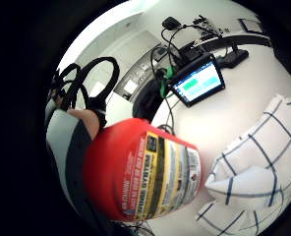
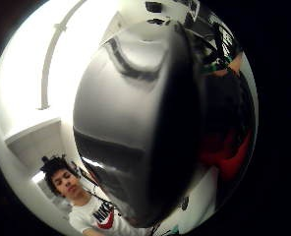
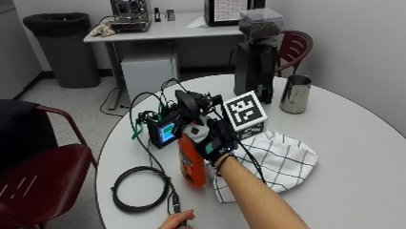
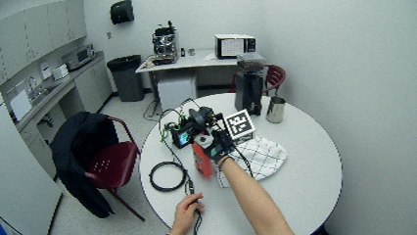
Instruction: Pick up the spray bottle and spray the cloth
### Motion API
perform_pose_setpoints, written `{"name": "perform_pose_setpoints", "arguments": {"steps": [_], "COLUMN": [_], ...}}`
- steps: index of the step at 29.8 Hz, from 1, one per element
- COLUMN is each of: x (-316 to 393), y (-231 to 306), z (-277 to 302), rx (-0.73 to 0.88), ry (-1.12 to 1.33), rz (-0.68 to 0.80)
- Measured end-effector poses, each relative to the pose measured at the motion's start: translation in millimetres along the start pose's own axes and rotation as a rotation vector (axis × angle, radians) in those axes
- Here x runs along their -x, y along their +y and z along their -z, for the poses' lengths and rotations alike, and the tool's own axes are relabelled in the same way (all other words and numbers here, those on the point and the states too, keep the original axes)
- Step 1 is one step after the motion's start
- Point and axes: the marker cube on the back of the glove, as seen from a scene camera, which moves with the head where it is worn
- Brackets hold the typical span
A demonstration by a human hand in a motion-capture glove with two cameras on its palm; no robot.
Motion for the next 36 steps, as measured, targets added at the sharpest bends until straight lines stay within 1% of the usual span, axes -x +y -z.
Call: {"name": "perform_pose_setpoints", "arguments": {"steps": [13,24,28,36], "x": [2,-14,-12,-5], "y": [-1,20,28,48], "z": [-4,-11,1,39], "rx": [0.007,0.087,0.094,0.124], "ry": [-0.020,-0.050,-0.028,0.101], "rz": [0.008,-0.072,-0.076,-0.068]}}
